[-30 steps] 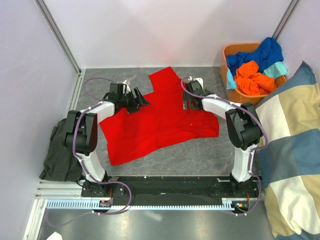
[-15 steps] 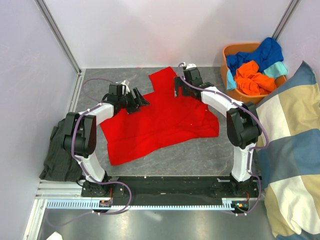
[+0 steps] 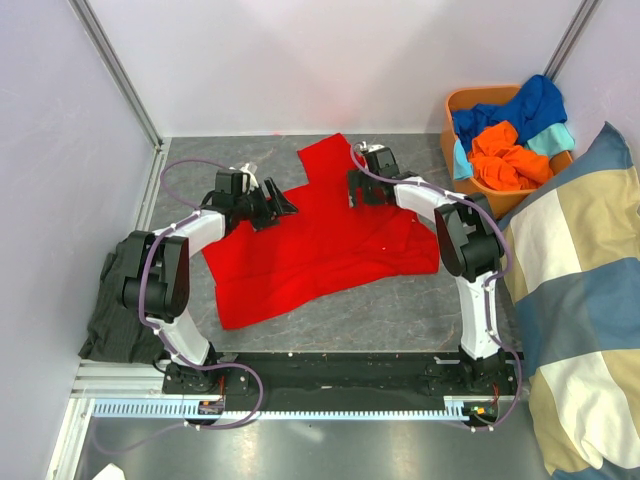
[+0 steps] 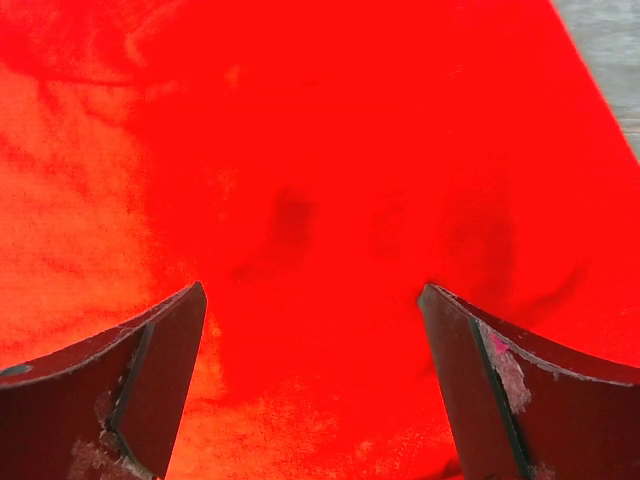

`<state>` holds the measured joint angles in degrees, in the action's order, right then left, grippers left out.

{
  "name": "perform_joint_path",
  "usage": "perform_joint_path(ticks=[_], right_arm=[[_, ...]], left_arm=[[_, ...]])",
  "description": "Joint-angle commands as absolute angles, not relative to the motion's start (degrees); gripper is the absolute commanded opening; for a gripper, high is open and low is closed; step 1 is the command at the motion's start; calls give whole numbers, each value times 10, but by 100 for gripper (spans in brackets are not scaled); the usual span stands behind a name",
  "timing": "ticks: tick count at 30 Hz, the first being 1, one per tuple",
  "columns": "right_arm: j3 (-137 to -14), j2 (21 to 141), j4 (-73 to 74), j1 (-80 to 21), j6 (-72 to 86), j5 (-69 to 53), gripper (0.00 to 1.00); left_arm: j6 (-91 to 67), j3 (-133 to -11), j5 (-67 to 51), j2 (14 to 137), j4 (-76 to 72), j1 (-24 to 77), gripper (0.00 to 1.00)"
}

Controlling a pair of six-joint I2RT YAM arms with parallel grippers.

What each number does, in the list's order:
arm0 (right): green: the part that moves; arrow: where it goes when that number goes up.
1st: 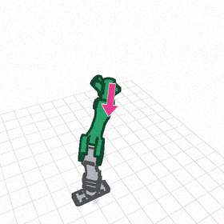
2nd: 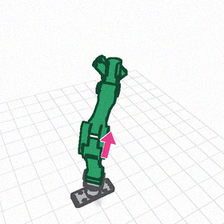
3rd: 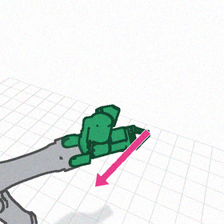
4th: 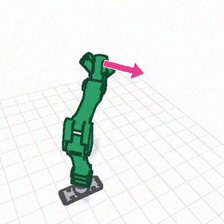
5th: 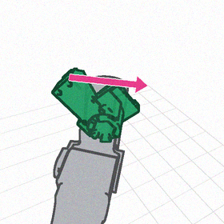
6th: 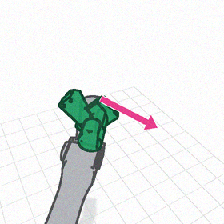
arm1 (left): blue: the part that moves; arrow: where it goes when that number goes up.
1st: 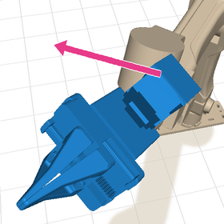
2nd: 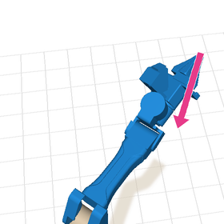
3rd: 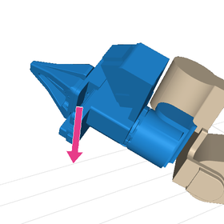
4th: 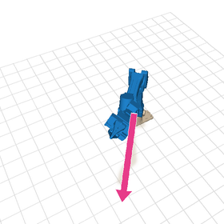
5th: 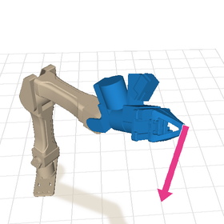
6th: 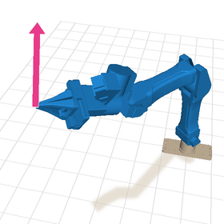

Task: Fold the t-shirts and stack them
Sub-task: Fold the flattened tshirt in 1/3 of the way

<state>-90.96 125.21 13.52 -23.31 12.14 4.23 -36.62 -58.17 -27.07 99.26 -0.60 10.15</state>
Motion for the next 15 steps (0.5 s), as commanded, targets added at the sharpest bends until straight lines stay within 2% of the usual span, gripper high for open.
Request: perform_joint_path(ticks=[1,15], right_arm=[[-928,1266,161,-207,143,55,98],[-863,1230,178,-149,222,111,98]], left_arm=[[-375,-578,-266,971,-23,105,81],[-371,-575,-254,972,-18,103,81]])
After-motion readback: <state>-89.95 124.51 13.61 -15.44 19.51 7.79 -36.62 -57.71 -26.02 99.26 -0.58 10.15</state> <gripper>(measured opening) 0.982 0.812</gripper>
